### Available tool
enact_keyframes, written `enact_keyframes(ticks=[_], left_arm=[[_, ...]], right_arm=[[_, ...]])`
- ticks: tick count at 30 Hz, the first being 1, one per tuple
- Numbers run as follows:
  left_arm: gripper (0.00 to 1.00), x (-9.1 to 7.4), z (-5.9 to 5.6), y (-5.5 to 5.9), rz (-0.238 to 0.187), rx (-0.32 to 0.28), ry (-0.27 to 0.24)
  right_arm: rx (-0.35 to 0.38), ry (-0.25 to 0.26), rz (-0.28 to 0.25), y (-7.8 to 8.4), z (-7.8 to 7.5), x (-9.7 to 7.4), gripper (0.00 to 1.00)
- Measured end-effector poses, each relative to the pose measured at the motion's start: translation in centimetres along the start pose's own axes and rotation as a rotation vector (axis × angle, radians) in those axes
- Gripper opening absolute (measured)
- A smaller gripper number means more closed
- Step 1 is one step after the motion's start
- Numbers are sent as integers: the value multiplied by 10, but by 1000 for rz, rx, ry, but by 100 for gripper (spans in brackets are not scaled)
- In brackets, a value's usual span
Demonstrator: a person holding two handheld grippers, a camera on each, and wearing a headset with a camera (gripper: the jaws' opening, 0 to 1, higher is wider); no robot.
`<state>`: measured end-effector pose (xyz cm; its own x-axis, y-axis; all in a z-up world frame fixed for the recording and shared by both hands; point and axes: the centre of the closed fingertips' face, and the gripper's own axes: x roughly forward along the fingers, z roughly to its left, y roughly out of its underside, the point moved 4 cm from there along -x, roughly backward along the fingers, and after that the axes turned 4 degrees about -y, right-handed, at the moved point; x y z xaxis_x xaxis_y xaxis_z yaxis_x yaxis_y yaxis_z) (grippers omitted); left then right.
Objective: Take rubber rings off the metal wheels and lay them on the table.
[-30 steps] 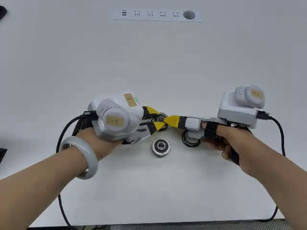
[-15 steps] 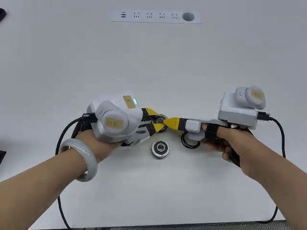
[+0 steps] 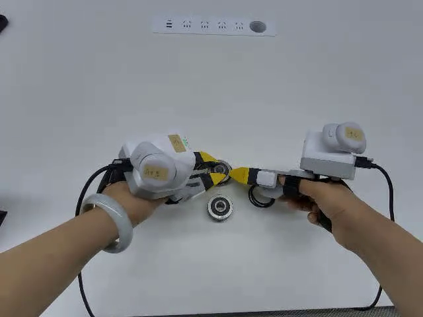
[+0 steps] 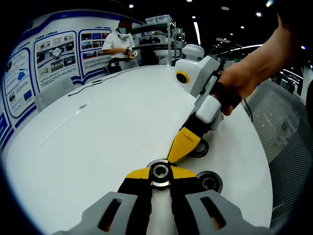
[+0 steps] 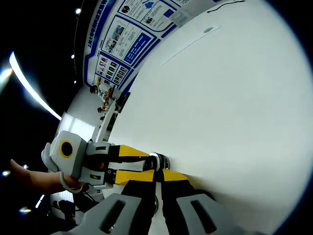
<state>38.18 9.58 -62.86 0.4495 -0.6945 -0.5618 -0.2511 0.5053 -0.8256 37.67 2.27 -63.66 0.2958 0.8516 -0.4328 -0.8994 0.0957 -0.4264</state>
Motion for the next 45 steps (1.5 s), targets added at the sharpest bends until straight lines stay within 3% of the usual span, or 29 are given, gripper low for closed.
enact_keyframes(ticks=[17, 45], left_arm=[[13, 0, 0, 0, -1, -1, 1], [13, 0, 0, 0, -1, 1, 4]], right_arm=[[-19, 12, -1, -3, 1, -2, 2], [-8, -14, -16, -5, 11, 2, 1]])
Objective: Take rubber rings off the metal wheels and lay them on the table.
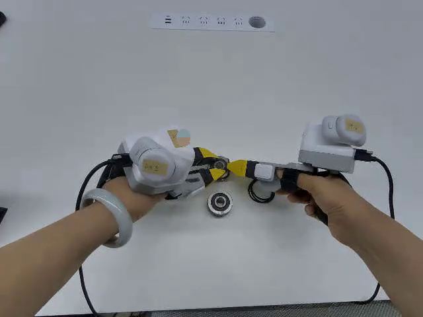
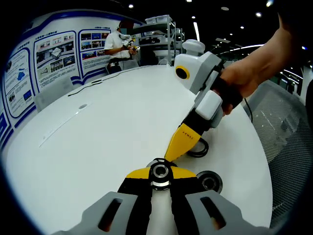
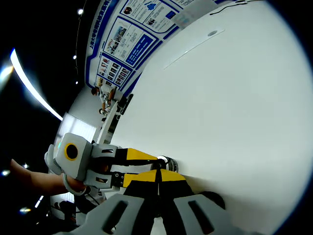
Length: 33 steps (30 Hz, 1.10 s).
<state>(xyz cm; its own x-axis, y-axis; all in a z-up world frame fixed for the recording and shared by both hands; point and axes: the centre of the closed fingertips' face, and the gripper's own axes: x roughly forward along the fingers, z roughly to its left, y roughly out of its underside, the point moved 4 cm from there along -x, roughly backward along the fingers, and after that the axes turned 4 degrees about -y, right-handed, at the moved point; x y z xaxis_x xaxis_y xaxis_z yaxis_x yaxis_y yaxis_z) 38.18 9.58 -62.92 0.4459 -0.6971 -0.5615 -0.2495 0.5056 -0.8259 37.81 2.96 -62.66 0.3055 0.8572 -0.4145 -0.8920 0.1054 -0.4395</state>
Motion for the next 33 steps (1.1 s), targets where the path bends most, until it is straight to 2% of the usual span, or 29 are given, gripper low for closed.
enact_keyframes(ticks=[8, 10, 12, 14, 29, 33], left_arm=[[13, 0, 0, 0, 0, 2, 1], [13, 0, 0, 0, 0, 2, 2], [13, 0, 0, 0, 0, 2, 1], [13, 0, 0, 0, 0, 2, 1], [14, -1, -1, -1, 0, 15, 8], [18, -2, -2, -2, -18, 8, 7]], right_arm=[[-4, -37, 4, 0, 9, 3, 1], [28, -66, -39, -6, 15, 1, 1], [-3, -47, -20, -4, 13, 0, 1], [16, -53, -24, -4, 11, 0, 1], [30, 2, -20, -1, 0, -3, 2], [26, 11, -17, 0, -1, -3, 2]])
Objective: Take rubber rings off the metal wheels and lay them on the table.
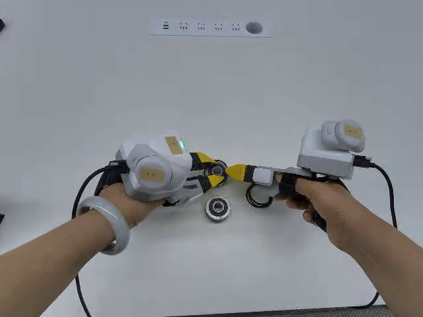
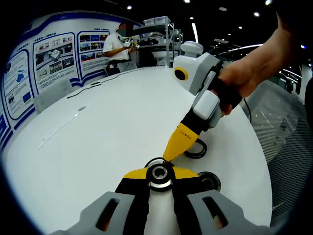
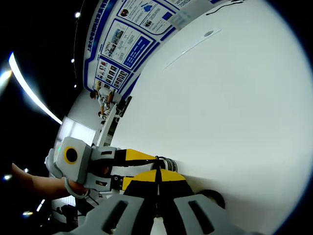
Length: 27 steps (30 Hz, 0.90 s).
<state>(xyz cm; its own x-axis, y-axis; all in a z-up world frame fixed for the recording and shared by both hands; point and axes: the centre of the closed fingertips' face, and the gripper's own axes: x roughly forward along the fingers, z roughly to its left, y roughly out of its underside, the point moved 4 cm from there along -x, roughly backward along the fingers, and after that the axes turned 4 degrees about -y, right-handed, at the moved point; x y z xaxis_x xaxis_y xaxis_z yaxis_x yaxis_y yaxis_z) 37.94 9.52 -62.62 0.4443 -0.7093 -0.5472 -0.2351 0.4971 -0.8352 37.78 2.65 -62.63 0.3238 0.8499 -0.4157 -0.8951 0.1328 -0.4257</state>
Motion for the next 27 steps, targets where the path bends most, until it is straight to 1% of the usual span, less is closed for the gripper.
enact_keyframes(ticks=[5, 11, 13, 15, 17, 22, 27], left_arm=[[20, -4, 2, -1, -19, 5, -7], [27, -7, 5, -1, -26, 10, -17], [33, -8, 6, -1, -36, 5, -15], [37, -9, 6, 0, -31, 6, -16], [37, -10, 6, 3, -25, 4, -16], [46, -13, 7, 8, -18, -9, -26], [50, -16, 7, 12, -18, -22, -32]], right_arm=[[-1, 0, 0, 0, -1, 0, 2], [1, -6, -1, -1, 0, -1, 2], [0, -8, -1, -1, 2, -1, 2], [1, -14, -5, -1, 4, -2, 2], [1, -20, -8, -1, 7, -2, 2], [0, -27, -10, 0, 9, -3, 2], [3, -35, -16, 1, 12, -6, 2]])
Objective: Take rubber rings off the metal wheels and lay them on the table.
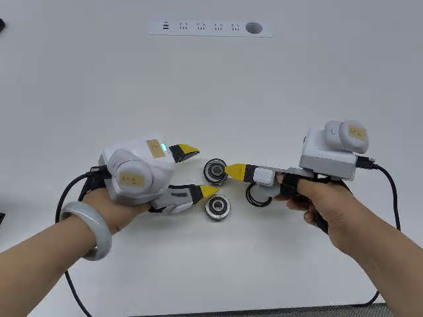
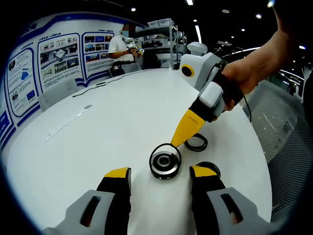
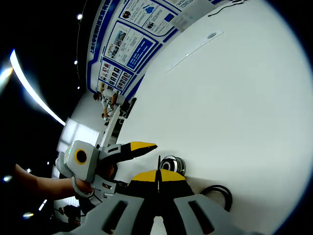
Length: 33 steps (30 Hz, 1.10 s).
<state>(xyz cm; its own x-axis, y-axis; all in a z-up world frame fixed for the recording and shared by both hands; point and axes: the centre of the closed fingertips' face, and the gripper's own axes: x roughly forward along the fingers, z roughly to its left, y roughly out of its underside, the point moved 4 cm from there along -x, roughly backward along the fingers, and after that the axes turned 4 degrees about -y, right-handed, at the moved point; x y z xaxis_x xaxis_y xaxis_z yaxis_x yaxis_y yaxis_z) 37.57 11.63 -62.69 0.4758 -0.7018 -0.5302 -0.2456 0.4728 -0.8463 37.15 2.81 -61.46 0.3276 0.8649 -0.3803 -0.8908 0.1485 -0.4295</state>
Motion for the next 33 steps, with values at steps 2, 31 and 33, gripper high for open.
enact_keyframes(ticks=[2, 31, 33], left_arm=[[51, -1, 0, 1, 1, -6, -4], [67, -15, 1, 5, -22, -90, -2], [66, -15, 1, 4, -23, -93, -2]], right_arm=[[1, -2, -2, 1, 2, -1, 2], [57, 19, -75, 8, -5, -35, 2], [62, 26, -76, 10, -7, -38, 2]])
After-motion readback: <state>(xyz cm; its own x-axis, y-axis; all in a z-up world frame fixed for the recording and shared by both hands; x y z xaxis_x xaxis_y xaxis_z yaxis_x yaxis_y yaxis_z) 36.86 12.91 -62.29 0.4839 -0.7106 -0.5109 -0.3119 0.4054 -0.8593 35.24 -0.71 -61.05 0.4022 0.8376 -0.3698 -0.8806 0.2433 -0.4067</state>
